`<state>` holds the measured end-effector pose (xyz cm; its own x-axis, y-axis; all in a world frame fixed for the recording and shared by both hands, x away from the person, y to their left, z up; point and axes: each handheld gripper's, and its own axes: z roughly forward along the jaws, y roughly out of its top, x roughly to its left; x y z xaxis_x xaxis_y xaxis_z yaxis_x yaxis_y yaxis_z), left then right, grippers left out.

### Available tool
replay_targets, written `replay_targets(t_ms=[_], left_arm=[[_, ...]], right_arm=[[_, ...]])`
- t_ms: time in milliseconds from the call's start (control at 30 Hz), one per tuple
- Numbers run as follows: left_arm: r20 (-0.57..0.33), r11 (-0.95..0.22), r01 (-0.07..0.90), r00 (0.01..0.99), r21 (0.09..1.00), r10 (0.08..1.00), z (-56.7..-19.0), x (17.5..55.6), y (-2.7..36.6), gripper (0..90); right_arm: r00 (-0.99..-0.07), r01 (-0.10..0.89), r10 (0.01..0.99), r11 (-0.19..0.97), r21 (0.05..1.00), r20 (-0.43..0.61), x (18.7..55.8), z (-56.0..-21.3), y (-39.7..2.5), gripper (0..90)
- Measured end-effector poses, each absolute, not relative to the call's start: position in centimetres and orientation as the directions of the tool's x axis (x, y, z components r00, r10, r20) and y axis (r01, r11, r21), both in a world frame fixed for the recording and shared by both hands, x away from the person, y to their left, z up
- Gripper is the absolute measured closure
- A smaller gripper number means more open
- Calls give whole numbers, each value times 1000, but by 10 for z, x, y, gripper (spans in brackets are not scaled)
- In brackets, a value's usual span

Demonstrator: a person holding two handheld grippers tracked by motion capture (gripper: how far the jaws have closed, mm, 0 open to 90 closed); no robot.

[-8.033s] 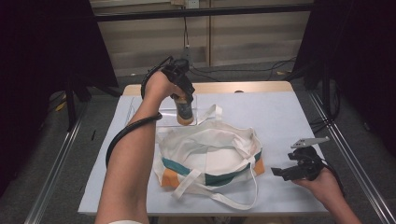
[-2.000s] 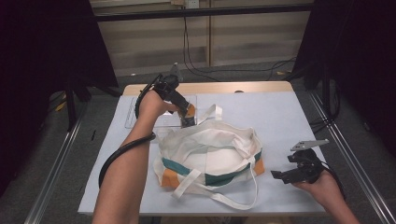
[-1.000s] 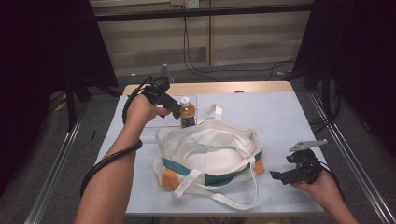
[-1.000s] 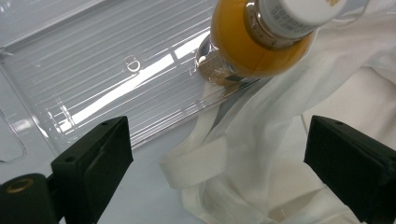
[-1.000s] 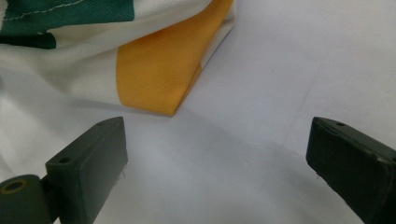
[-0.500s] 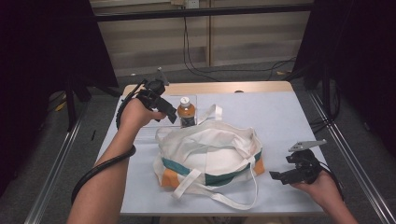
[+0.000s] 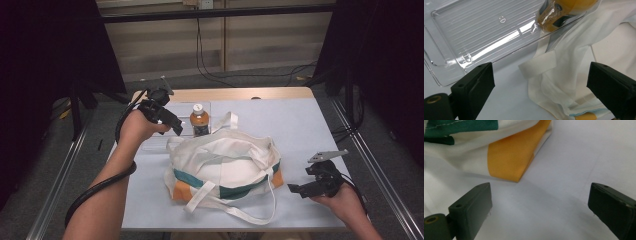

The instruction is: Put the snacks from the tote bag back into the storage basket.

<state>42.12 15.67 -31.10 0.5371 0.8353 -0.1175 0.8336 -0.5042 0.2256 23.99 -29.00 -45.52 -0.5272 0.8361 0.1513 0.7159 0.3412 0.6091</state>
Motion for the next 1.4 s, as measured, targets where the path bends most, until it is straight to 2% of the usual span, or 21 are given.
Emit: replay_targets(t_ms=[567,1400], left_arm=[[-128,-484,839,523,248,842,-314,405,181,75],[-140,-467,844,513,262,847,-341,384,202,75]], right_arm=[[-530,711,836,347,611,142,242,-455,-289,51],[-525,720,837,340,605,153,243,-456,-289,50]])
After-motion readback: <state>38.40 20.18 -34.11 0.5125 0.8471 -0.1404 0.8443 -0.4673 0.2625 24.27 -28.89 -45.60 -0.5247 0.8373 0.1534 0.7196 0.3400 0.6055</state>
